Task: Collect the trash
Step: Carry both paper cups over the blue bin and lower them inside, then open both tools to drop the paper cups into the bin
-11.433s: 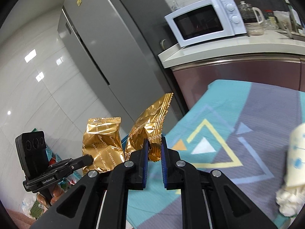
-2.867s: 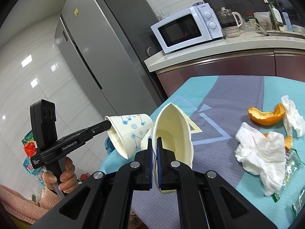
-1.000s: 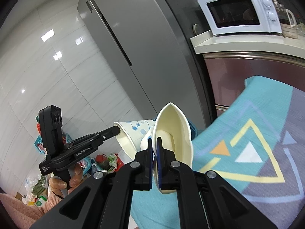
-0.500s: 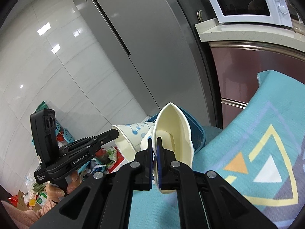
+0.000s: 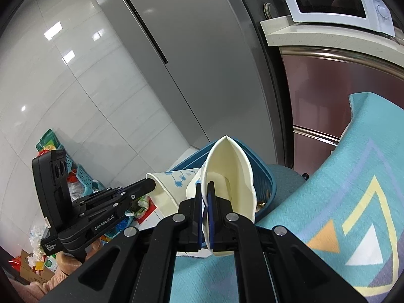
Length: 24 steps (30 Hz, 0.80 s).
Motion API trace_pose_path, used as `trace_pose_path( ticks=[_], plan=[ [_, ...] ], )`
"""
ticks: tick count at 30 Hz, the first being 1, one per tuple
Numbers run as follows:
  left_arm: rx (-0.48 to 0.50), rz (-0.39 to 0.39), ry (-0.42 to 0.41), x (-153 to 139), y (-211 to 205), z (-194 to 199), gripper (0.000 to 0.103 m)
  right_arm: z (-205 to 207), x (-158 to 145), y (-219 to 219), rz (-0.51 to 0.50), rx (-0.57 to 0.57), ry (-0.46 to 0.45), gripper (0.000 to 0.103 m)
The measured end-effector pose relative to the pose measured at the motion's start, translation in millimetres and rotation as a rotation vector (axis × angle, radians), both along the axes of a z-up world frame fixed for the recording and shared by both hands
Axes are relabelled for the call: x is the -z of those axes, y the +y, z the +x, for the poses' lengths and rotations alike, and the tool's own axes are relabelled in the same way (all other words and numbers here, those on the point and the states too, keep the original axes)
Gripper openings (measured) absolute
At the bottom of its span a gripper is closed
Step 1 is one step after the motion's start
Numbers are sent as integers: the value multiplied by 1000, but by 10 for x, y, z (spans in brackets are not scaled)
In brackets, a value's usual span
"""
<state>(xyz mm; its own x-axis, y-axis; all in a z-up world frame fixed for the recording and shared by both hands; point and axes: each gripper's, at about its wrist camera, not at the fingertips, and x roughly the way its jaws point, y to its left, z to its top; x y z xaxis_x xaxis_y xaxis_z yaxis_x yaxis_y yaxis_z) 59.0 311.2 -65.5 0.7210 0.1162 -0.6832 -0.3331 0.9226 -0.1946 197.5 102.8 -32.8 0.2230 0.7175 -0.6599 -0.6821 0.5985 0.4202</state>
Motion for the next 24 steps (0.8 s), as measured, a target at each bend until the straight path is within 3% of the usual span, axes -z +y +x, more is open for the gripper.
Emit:
trace_pose_path(
  ticks=[21, 24],
  plan=[
    [-29, -3, 78, 353, 81, 228, 4, 122, 220, 560, -139, -5, -15, 3],
    [-33, -2, 90, 401, 75, 270, 4, 140, 275, 652, -165, -8, -16, 8]
  ],
)
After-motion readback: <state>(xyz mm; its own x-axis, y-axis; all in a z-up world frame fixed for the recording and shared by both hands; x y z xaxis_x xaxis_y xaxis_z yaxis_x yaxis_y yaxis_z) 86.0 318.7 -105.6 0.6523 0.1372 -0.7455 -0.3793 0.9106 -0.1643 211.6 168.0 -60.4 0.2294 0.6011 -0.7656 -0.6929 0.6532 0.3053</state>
